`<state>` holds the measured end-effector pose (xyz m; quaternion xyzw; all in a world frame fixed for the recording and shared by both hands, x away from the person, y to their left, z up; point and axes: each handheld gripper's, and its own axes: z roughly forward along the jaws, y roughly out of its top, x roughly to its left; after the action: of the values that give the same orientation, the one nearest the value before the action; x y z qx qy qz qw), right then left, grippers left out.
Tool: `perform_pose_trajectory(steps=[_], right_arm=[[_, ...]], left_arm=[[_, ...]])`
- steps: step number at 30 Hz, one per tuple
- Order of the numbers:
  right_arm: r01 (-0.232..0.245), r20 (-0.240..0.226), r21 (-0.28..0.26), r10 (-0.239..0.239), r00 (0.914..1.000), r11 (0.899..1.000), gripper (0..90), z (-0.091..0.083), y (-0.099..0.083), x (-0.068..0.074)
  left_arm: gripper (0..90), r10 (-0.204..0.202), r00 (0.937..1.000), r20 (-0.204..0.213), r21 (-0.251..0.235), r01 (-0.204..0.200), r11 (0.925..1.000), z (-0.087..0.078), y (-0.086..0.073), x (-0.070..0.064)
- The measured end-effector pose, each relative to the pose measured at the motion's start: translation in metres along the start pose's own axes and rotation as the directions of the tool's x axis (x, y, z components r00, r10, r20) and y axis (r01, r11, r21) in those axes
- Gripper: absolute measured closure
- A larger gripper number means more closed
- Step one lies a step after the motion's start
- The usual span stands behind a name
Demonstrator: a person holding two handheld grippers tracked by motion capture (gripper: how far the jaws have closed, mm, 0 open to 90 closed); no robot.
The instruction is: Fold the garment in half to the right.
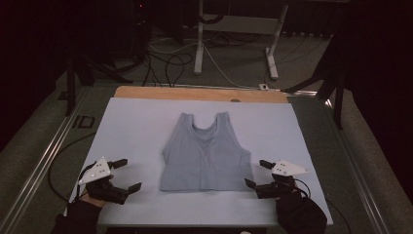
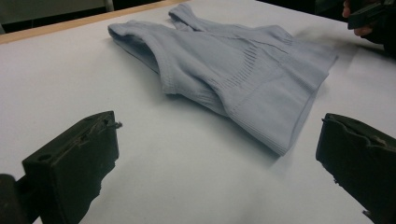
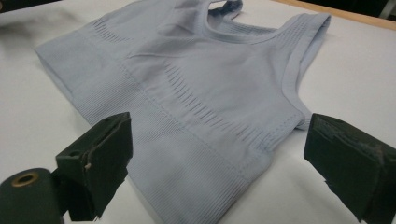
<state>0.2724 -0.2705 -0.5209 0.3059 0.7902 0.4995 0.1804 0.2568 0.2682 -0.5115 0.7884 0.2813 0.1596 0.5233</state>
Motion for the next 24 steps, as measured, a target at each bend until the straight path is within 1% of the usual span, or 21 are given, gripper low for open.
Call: perform_pose_trajectory(steps=[2, 3, 5, 7, 8, 11, 13, 16, 19, 22, 24], right_arm=[[0.003, -0.003, 0.006, -0.003, 1.0000, 1.000, 8.3, 0.0007, -0.0001, -0.0004], [-0.003, -0.011, 0.009, 0.003, 0.9999, 1.000, 8.3, 0.0010, -0.0001, -0.0006], [-0.009, -0.010, 0.013, 0.009, 0.9999, 1.000, 8.3, 0.0018, 0.0001, -0.0006], [-0.010, -0.026, 0.015, 0.011, 0.9996, 1.000, 8.2, 0.0030, 0.0003, 0.0001], [-0.010, -0.026, 0.015, 0.011, 0.9996, 1.000, 8.2, 0.0030, 0.0003, 0.0001], [-0.004, -0.029, 0.028, 0.005, 0.9996, 1.000, 8.3, 0.0048, -0.0001, 0.0014], [0.009, -0.024, 0.035, -0.009, 0.9997, 0.999, 8.3, 0.0052, 0.0001, 0.0024], [0.013, -0.030, 0.039, -0.012, 0.9995, 0.999, 8.3, 0.0057, 0.0001, 0.0025], [0.015, -0.037, 0.042, -0.013, 0.9992, 0.999, 8.3, 0.0057, 0.0008, 0.0031], [0.023, -0.047, 0.050, -0.021, 0.9987, 0.998, 8.3, 0.0064, 0.0020, 0.0051], [0.022, -0.047, 0.052, -0.019, 0.9987, 0.998, 8.3, 0.0065, 0.0031, 0.0055]], left_arm=[[0.4, -0.004, 1.0000, 0.002, -0.002, 0.004, 1.0000, 0.0001, -0.0001, 0.0001], [0.4, -0.003, 1.0000, 0.003, 0.000, 0.003, 1.0000, 0.0002, 0.0000, -0.0002], [0.4, 0.003, 1.0000, 0.008, 0.002, -0.003, 1.0000, 0.0006, 0.0003, -0.0004], [0.4, 0.000, 0.9999, 0.012, 0.002, 0.000, 1.0000, 0.0009, 0.0005, -0.0001], [0.4, 0.000, 0.9999, 0.013, 0.003, 0.000, 1.0000, 0.0010, 0.0004, -0.0004], [0.4, 0.003, 0.9998, 0.020, 0.007, -0.003, 1.0000, 0.0009, 0.0010, -0.0011], [0.4, -0.001, 0.9998, 0.019, 0.008, 0.000, 1.0000, 0.0007, 0.0012, -0.0011], [0.3, 0.005, 0.9998, 0.021, 0.013, -0.005, 0.9999, 0.0010, 0.0021, -0.0017], [0.4, 0.001, 0.9997, 0.025, 0.012, -0.001, 0.9999, 0.0020, 0.0032, -0.0023], [0.4, 0.008, 0.9992, 0.038, 0.027, -0.009, 0.9996, 0.0037, 0.0045, -0.0040], [0.4, 0.006, 0.9992, 0.039, 0.027, -0.007, 0.9996, 0.0040, 0.0054, -0.0047]])
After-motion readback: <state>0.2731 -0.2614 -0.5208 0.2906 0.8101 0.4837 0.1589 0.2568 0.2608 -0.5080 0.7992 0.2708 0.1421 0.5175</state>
